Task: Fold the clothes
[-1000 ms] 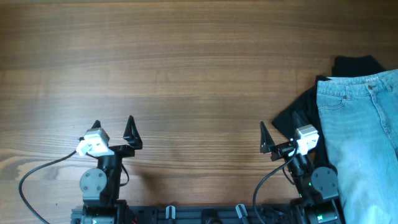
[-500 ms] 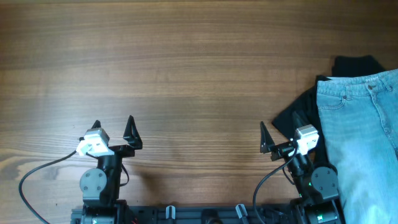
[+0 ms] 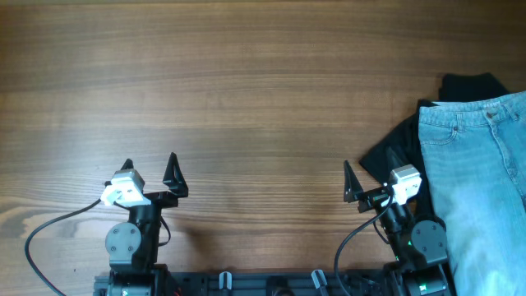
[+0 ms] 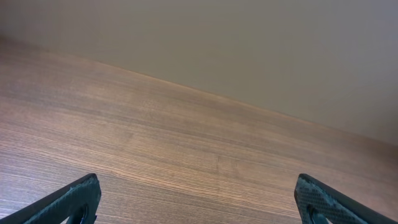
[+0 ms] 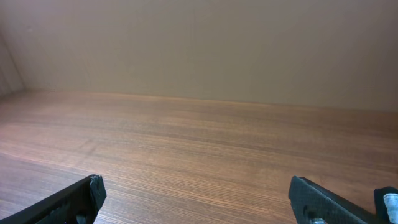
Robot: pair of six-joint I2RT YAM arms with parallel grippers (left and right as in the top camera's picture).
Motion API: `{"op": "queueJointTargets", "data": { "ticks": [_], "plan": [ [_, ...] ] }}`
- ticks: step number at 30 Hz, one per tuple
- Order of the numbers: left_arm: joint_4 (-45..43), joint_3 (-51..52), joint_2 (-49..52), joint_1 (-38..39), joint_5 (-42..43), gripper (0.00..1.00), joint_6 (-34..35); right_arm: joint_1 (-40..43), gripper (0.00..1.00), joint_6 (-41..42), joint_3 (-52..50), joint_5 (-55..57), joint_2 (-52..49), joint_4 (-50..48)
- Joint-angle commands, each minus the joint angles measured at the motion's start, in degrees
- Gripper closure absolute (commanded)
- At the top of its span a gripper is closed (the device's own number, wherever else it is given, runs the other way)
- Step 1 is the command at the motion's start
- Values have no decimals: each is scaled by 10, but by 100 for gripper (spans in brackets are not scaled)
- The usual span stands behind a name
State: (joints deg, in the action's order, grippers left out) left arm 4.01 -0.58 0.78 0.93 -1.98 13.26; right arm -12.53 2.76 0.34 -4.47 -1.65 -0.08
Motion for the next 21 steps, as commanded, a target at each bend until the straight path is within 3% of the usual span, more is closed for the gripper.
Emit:
{"op": "queueJointTargets", "data": {
  "ticks": [1,14,17,21],
  "plan": [
    [0,3,-6,-5,5,0,7,0,0,8,0,-7,-1,-3],
    [-1,3,-6,-4,11,0,8,0,0,7,0,-7,-1,-2],
    [-2,3,-6,-4,83,0,8,0,0,6,0,-7,-2,-3],
    [-12,3,-6,-4,149,0,8,0,0,78,0,-9,-4,-3]
  ]
}}
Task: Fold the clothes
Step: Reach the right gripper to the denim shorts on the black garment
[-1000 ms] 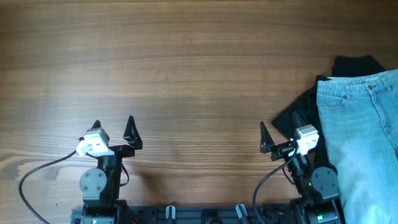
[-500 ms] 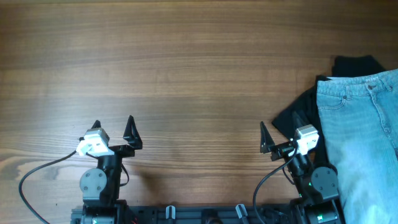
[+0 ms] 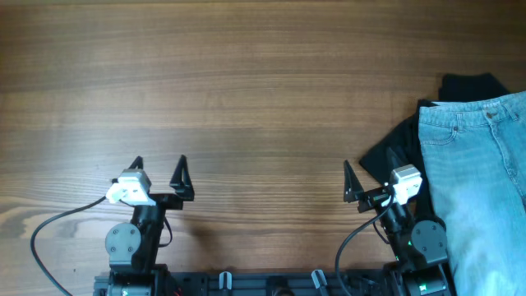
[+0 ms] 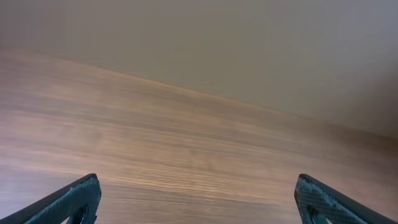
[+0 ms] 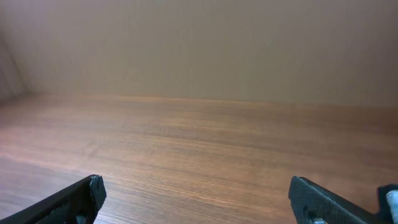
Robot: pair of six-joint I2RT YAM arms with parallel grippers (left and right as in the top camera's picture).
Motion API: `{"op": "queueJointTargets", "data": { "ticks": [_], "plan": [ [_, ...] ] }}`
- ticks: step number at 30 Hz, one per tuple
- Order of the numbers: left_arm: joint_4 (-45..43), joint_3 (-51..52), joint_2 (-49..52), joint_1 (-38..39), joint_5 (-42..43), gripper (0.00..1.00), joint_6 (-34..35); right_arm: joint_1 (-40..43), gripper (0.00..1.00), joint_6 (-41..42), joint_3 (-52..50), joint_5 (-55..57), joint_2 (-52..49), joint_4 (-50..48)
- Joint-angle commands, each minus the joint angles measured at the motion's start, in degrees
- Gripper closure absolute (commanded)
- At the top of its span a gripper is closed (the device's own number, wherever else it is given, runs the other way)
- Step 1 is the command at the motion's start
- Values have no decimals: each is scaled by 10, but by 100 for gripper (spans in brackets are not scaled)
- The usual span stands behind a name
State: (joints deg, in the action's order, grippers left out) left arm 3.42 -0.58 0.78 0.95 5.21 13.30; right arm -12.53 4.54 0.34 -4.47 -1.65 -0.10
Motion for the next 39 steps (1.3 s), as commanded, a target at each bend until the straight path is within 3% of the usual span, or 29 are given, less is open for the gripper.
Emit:
{"op": "queueJointTargets", "data": {
  "ticks": [1,4,12,16,19,27,30,33,39],
  "plan": [
    [-9,3,-6,-4,98,0,7,0,0,99,0,-13,-5,-3],
    [-9,3,-6,-4,122,0,9,0,0,141,0,-45,-5,-14],
    [-19,-52,4,-5,111,0,10,0,0,122,62,-123,-31,-49],
    [10,-146,77,-5,106,0,-13,0,0,122,164,-137,-137,7],
    [74,-244,187,-5,89,0,-18,0,0,122,277,-136,-263,77],
    [345,-593,549,-5,93,0,-28,0,0,121,586,-146,-621,295],
    [421,-669,629,-5,93,0,-28,0,0,108,616,-177,-688,305],
    [438,-682,673,-5,124,0,-26,23,0,127,616,-161,-733,297],
    [437,-682,700,-5,136,0,-26,206,0,212,643,-84,-805,290]
  ]
}}
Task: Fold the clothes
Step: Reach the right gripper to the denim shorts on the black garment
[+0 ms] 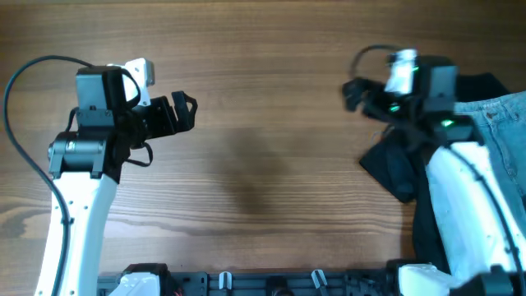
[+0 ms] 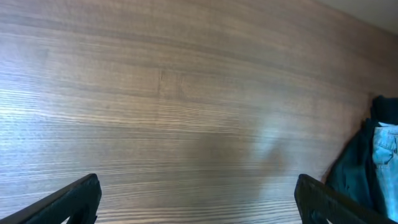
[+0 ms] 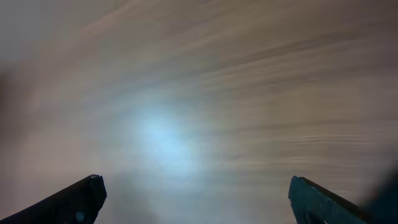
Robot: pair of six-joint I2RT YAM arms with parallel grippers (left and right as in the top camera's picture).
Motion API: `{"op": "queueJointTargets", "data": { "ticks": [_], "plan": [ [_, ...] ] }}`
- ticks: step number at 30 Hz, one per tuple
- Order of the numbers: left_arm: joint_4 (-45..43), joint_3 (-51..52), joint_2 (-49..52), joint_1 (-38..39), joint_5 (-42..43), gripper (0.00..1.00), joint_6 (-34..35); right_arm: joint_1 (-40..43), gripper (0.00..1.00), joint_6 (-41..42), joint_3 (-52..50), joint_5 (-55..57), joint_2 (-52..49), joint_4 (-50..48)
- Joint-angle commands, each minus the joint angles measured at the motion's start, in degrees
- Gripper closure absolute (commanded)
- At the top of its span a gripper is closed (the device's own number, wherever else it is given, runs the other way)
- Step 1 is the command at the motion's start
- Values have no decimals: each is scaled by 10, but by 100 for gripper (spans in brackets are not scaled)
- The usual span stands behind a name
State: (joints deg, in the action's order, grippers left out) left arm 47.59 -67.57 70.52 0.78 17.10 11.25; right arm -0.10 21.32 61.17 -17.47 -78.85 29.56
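Light-blue jeans (image 1: 505, 136) lie at the table's right edge, partly on a black garment (image 1: 393, 168) and partly covered by my right arm. My right gripper (image 1: 352, 89) is raised over bare wood left of the clothes, open and empty; its wrist view (image 3: 199, 202) is motion-blurred and shows only table. My left gripper (image 1: 182, 113) hangs open over the left half of the table, pointing right. In the left wrist view (image 2: 199, 205) the black garment (image 2: 356, 177) and a strip of jeans (image 2: 387, 144) sit at the right edge, far from the fingers.
The wooden table (image 1: 263, 49) stretches between both arms. The arm bases and a black rail (image 1: 271, 284) run along the near edge. A cable (image 1: 25, 74) loops from the left arm.
Both arms have risen from their low rest near the front edge and now reach out over the table. The left gripper points right toward the clothes; the right gripper is up by the black garment.
Both grippers first sat open and low by the near edge, looking across the bare table. Then the left one had shifted slightly while the right stayed. Now both arms are extended over the table, still open and empty; the clothes lie as before.
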Motion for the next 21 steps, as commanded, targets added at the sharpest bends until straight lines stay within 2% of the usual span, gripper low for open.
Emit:
{"op": "queueJointTargets", "data": {
  "ticks": [1,3,6,7,10,15,19,21],
  "plan": [
    [-6,-12,2,-3,17,0,-5,110,0,43,40,46,-48,-24],
    [-7,-12,2,-3,17,0,-5,148,0,42,40,75,-83,-65],
    [-6,-12,2,-3,17,0,-5,166,16,44,40,112,-134,-87],
    [-6,-12,2,-3,17,0,-5,169,19,49,40,135,-155,-95],
    [-6,-12,2,-3,17,0,-5,169,18,52,40,162,-221,-126],
    [-4,-12,2,-3,18,0,-3,169,25,52,40,176,-290,-120],
    [-3,-12,2,-3,18,0,-3,168,35,41,40,169,-292,-96],
    [-3,-12,2,-3,18,0,-1,169,47,41,40,177,-292,-87]
  ]
}}
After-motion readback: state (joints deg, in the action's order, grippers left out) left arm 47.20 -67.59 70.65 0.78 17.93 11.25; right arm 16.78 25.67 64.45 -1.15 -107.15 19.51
